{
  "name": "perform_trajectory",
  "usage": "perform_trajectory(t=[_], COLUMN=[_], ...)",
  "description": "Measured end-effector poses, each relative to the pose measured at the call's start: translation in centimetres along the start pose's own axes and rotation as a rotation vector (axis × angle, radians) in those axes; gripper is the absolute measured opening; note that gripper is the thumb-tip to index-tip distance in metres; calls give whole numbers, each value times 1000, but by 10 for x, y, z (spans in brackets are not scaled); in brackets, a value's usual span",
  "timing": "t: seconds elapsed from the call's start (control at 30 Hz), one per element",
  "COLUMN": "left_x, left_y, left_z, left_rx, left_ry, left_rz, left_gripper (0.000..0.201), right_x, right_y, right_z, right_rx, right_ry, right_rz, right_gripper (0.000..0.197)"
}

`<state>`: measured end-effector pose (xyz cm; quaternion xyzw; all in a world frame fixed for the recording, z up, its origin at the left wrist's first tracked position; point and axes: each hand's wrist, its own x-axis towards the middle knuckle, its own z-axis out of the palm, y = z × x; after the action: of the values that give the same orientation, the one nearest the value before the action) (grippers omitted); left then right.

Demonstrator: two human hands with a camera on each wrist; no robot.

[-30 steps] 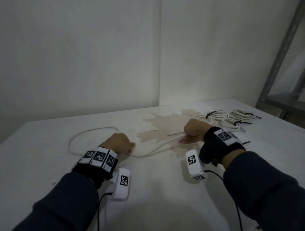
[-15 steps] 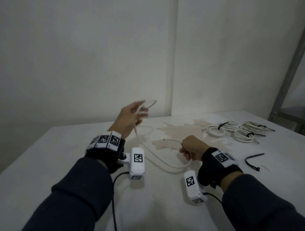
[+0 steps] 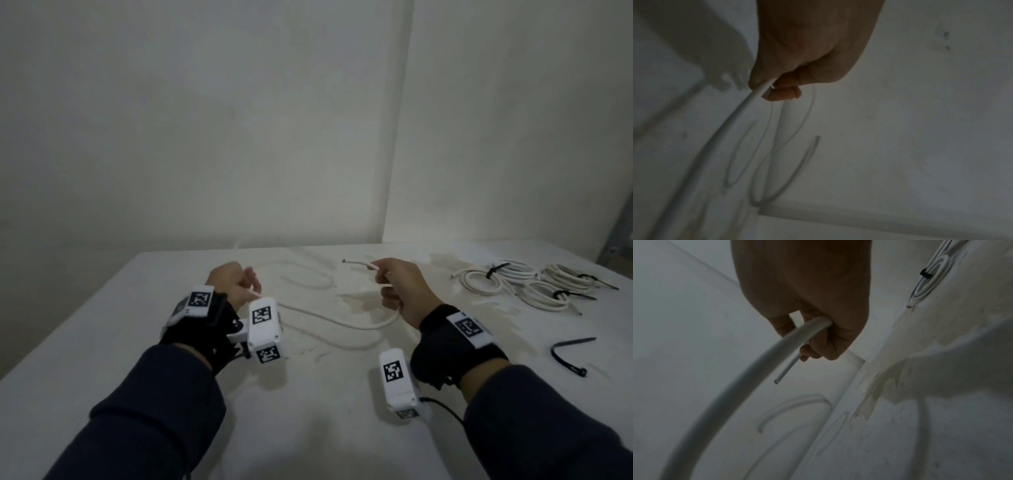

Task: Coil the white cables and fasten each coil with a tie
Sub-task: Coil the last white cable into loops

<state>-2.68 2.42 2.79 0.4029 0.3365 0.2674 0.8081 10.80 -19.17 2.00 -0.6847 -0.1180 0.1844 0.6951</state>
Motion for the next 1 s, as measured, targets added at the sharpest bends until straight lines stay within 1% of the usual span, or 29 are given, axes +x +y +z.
perform_trajectory(t=[0.03,0.07,0.1,0.13,0.17,0.2,0.23,0.27,0.3,0.33,0.37,0.4,0.43,0.47,0.5,0.53,0.6,0.63,0.7,0.73,0.83,0.93,1.0], left_x=[-1,-1,1,4,1,8,10,1,-6,-12,-24,-35,-48,-52,-54,-51,-42,-38,-31,-29,-24,-23,-22], left_y=[-4,-10,-14,-16,-15,-14,-13,-10,-10,-12,-16,-22,-27,-35,-43,-51,-63,-67,-73,-76,-80,-85,-88], left_z=[-5,-10,-15,-20,-23,-27,-29,-26,-23,-20,-14,-10,-6,-4,-3,-3,-2,-1,-1,-2,-4,-3,-4], left_rx=[105,208,197,309,405,585,725,869,948,965,956,961,966,947,878,775,502,345,79,-2,-125,-142,-136], left_ry=[38,61,61,89,131,140,182,216,205,107,-72,-267,-434,-535,-568,-533,-418,-392,-378,-372,-338,-304,-296], left_rz=[-22,-2,-36,4,-1,1,20,72,159,164,83,-65,-231,-332,-363,-336,-213,-168,-111,-82,-25,4,6], left_gripper=[37,39,37,28,13,26,51,61,52,33,27,36,47,53,54,50,32,24,19,20,16,9,15], right_x=[0,0,2,3,4,4,5,7,8,10,10,9,8,5,3,0,-4,-6,-6,-6,-2,1,1], right_y=[2,5,8,12,14,15,16,17,17,18,19,21,23,27,30,34,41,44,48,49,50,52,53], right_z=[4,7,9,12,13,15,15,15,15,15,16,18,21,24,28,32,39,40,38,36,31,31,33], right_rx=[-1,-10,-17,-10,15,57,121,205,298,389,478,563,637,698,746,781,803,783,734,727,701,620,557], right_ry=[-9,-6,13,39,74,113,155,200,246,292,331,363,380,384,382,369,315,274,178,131,22,-39,-77], right_rz=[-1,-14,-35,-57,-67,-60,-40,-15,5,20,31,43,56,74,94,116,154,171,200,216,243,233,219], right_gripper=[7,6,12,18,21,22,22,21,19,18,15,13,15,18,20,20,12,8,7,6,4,12,16])
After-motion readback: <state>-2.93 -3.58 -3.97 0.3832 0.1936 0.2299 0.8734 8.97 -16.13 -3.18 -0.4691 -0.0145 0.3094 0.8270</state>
